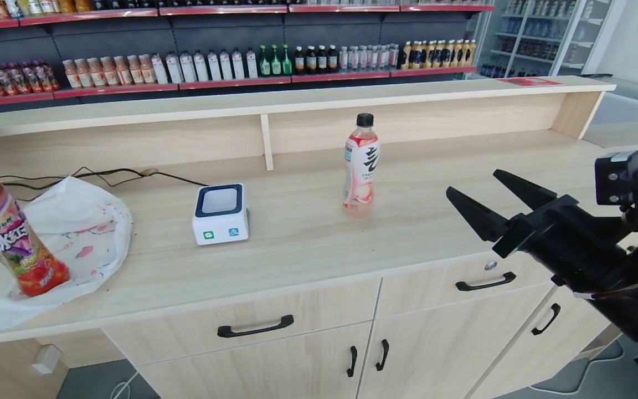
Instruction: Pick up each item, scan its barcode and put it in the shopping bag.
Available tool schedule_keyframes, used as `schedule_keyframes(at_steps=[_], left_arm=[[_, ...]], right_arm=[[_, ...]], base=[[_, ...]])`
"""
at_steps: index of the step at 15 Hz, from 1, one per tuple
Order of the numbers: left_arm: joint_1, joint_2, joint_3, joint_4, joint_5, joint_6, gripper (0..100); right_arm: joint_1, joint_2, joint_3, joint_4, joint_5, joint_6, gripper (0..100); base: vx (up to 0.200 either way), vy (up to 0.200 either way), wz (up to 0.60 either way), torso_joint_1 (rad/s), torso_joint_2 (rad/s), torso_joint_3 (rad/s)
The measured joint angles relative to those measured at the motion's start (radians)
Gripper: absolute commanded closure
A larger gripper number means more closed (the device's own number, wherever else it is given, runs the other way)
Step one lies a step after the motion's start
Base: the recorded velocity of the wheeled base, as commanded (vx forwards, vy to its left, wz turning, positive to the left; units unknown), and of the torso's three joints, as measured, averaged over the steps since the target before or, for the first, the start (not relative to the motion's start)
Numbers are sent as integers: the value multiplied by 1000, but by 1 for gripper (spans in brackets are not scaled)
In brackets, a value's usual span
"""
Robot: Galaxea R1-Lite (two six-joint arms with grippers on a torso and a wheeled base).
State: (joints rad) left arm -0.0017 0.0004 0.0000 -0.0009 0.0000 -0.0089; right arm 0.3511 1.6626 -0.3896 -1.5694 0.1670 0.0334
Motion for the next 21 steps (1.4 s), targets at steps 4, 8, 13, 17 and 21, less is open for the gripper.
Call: schedule_keyframes(at_steps=[4, 8, 13, 17, 21], left_arm=[[0, 0, 0, 1, 0, 0, 0], [0, 0, 0, 0, 0, 0, 0], [1, 0, 0, 0, 0, 0, 0], [1, 0, 0, 0, 0, 1, 0], [0, 0, 0, 0, 0, 0, 0]], right_arm=[[4, 14, 0, 0, 0, 0, 0], [5, 18, 1, 0, 0, 0, 0], [4, 27, 1, 0, 0, 0, 0], [3, 31, 3, 2, -1, 0, 0], [3, 33, 1, 0, 0, -4, 0]], base=[[0, -200, 0, 2, 1, 4], [200, -200, 0, -2, 1, 1], [200, 0, 0, 12, 6, 5], [0, 0, 0, 0, 0, 0], [0, 0, 150, 1, 3, 1]])
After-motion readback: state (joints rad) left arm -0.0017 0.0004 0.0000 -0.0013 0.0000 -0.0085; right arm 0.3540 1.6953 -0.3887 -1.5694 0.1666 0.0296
